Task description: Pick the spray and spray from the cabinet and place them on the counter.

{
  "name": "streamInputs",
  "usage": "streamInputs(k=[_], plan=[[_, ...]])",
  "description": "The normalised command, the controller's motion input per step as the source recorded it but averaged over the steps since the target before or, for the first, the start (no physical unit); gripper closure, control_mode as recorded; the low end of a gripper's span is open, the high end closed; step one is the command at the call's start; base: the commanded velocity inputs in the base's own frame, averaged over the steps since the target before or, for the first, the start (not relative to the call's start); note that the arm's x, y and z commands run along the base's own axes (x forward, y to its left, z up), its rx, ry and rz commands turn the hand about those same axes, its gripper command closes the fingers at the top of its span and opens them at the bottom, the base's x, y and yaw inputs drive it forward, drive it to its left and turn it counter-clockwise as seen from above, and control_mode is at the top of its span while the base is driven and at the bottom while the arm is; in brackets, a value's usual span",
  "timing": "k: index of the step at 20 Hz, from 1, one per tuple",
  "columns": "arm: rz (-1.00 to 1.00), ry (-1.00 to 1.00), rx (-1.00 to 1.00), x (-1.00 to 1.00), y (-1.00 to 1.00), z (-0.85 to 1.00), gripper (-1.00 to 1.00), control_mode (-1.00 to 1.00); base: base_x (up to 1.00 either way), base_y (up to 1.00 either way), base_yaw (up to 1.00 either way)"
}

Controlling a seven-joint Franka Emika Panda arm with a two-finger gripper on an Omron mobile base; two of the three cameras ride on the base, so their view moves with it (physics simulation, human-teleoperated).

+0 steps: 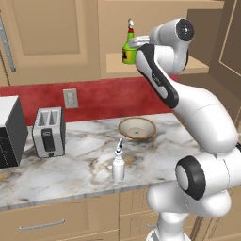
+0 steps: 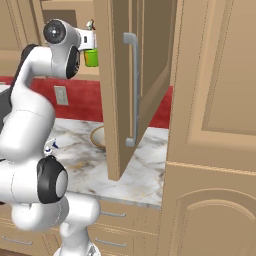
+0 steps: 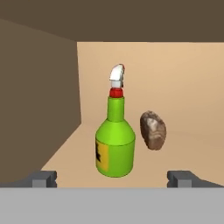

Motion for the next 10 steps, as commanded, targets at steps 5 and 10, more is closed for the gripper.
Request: streamInputs(k=[5,10], plan=[[0.00,0.00,0.00,0.26,0.04,-0.16,-1.00,-1.00,0.00,0.00,0.00],[0.00,0.00,0.00,0.30,0.02,-0.07,-1.00,-1.00,0.00,0.00,0.00]])
